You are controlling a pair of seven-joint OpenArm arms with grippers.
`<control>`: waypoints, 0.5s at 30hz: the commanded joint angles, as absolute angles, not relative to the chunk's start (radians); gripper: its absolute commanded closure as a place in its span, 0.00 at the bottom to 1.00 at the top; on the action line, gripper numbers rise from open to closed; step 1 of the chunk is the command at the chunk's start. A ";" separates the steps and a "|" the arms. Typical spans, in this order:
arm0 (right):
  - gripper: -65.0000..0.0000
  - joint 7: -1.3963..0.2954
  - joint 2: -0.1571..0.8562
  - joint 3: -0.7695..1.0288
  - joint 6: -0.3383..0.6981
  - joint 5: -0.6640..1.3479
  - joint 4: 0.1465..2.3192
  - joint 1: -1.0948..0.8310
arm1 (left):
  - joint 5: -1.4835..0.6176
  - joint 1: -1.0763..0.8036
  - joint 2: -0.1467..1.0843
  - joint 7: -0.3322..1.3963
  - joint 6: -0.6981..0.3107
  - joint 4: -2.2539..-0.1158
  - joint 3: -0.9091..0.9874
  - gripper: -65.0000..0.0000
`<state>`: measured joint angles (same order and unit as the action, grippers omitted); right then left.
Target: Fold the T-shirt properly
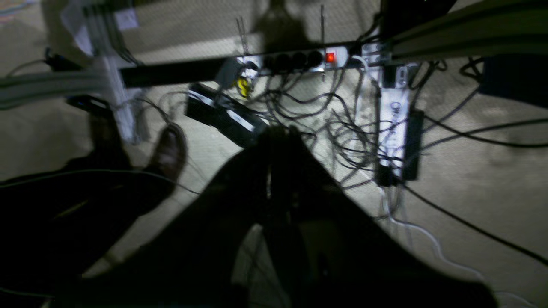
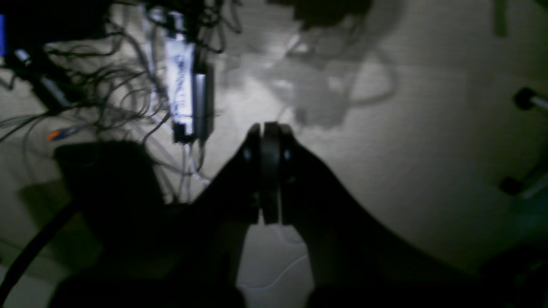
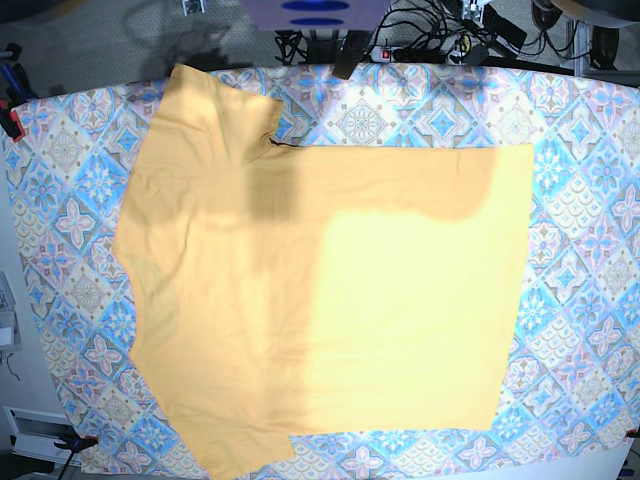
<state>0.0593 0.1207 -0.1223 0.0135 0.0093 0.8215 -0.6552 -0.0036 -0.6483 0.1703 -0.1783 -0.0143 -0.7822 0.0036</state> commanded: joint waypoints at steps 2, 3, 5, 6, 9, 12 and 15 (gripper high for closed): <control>1.00 0.071 0.130 -0.119 0.015 0.016 0.872 -0.693 | -0.007 -0.687 0.177 -0.196 -0.012 -0.839 0.005 1.00; 1.00 0.071 0.133 -0.110 0.013 0.016 0.897 -0.702 | -0.007 -0.696 0.177 -0.196 -0.012 -0.858 0.007 1.00; 1.00 0.071 0.139 -0.065 0.013 0.016 0.957 -0.727 | -0.007 -0.716 0.179 -0.196 -0.012 -0.905 0.008 1.00; 1.00 0.071 0.137 -0.048 0.013 0.016 0.986 -0.731 | -0.007 -0.727 0.185 -0.196 -0.012 -0.934 0.008 1.00; 1.00 0.071 0.137 -0.022 0.013 0.016 1.049 -0.760 | -0.007 -0.759 0.193 -0.196 -0.012 -1.010 0.008 1.00; 1.00 0.071 0.140 -0.021 0.013 0.016 1.112 -0.796 | -0.007 -0.797 0.194 -0.196 -0.012 -1.109 0.008 1.00; 1.00 0.071 0.140 -0.019 0.013 0.016 1.179 -0.828 | -0.007 -0.831 0.196 -0.196 -0.010 -1.194 0.008 1.00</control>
